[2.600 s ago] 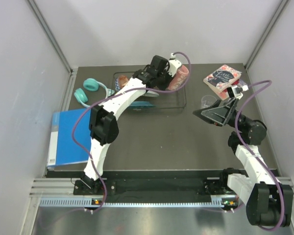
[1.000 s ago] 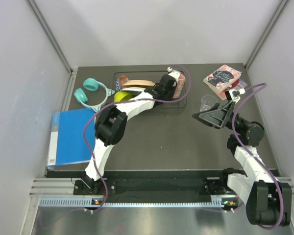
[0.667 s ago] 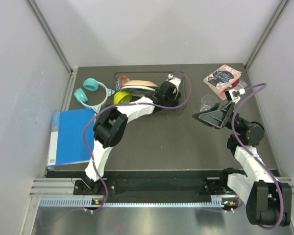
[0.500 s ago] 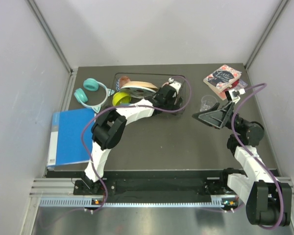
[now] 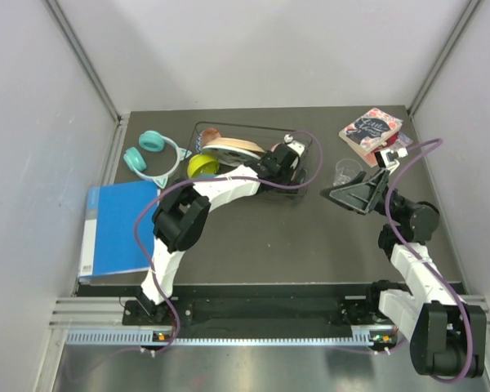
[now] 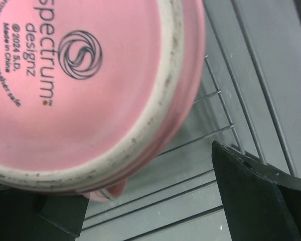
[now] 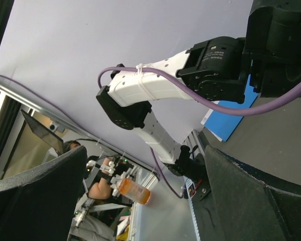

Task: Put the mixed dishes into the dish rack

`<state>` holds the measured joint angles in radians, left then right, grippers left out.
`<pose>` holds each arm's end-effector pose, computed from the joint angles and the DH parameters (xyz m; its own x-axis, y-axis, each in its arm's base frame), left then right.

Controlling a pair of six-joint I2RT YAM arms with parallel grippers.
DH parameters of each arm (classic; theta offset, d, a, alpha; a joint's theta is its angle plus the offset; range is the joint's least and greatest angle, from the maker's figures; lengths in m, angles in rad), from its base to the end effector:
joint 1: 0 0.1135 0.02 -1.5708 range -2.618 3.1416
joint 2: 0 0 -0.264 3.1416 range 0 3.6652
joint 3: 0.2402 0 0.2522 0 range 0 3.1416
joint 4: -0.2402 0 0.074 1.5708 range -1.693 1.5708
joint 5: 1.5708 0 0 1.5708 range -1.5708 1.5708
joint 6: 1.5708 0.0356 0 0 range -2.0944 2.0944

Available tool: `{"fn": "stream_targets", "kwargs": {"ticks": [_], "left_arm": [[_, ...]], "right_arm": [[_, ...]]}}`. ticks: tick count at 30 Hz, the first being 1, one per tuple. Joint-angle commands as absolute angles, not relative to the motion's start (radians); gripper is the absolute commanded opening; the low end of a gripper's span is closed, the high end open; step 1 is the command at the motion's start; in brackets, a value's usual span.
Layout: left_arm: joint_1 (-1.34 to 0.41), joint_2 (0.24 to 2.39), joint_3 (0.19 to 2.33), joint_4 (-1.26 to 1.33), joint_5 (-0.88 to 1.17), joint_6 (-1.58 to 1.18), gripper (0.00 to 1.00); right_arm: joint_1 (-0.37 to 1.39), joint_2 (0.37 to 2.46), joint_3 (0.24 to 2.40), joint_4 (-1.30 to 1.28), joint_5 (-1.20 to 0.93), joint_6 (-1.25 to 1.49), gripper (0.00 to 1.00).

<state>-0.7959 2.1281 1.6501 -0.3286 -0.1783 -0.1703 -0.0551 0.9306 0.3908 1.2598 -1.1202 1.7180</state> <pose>0.3405 -0.3387 0.1994 -0.6024 0.3768 -0.7036 0.5228 0.8524 0.0089 0.1721 0.0226 0.3098 -0.7413 0.4723 -0.4769 -0.5557 -0.0333 0.8307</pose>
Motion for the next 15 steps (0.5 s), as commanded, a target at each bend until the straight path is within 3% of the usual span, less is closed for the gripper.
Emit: {"fn": "stream_targets", "kwargs": {"ticks": [1, 15], "left_arm": [[-0.813, 1.988, 1.715, -0.426, -0.164, -0.201, 0.99], [-0.813, 1.836, 1.726, -0.515, -0.153, -0.209, 0.99]], "right_arm": [[-0.054, 0.925, 0.423, 1.266, -1.123, 1.671, 1.0], [-0.046, 0.904, 0.407, 1.135, -1.121, 1.569, 1.0]]}}
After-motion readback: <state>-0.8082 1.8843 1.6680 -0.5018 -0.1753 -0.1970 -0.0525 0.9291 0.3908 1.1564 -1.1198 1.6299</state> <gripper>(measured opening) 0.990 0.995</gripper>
